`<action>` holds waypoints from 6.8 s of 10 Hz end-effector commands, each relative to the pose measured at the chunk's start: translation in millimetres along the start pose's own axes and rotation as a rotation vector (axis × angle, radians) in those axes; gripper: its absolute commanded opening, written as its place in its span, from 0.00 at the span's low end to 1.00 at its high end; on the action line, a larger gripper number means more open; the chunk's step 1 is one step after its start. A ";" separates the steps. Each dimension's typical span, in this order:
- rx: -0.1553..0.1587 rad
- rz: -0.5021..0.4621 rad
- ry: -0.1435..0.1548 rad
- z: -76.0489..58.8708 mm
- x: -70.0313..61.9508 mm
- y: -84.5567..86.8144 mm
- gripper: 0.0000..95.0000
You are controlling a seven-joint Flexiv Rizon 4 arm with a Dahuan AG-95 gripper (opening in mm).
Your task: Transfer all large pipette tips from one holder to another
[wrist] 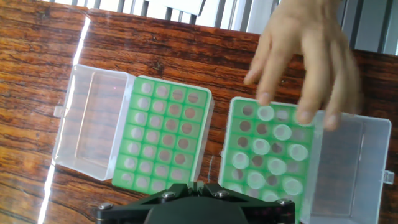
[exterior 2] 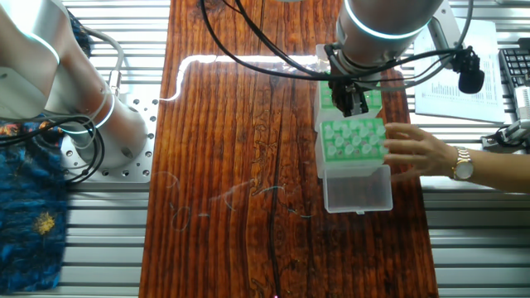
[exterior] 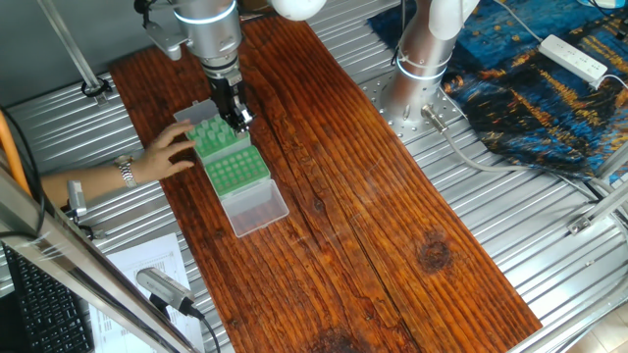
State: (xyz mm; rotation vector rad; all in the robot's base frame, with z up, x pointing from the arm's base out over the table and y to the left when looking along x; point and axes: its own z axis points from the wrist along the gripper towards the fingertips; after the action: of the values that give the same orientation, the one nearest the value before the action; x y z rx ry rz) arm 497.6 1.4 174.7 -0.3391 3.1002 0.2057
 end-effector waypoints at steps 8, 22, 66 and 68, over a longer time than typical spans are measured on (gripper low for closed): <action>0.023 0.002 0.085 -8.5 2.3 -0.1 0.00; 0.084 -0.184 0.145 -15.1 2.9 -7.0 0.00; 0.113 -0.576 0.137 14.4 1.8 -27.3 0.20; 0.099 -0.621 0.137 15.6 2.8 -25.8 0.20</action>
State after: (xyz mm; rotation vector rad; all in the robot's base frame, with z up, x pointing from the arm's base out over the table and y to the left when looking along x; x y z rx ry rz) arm 499.9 -22.3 156.4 -1.2931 2.9365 0.0195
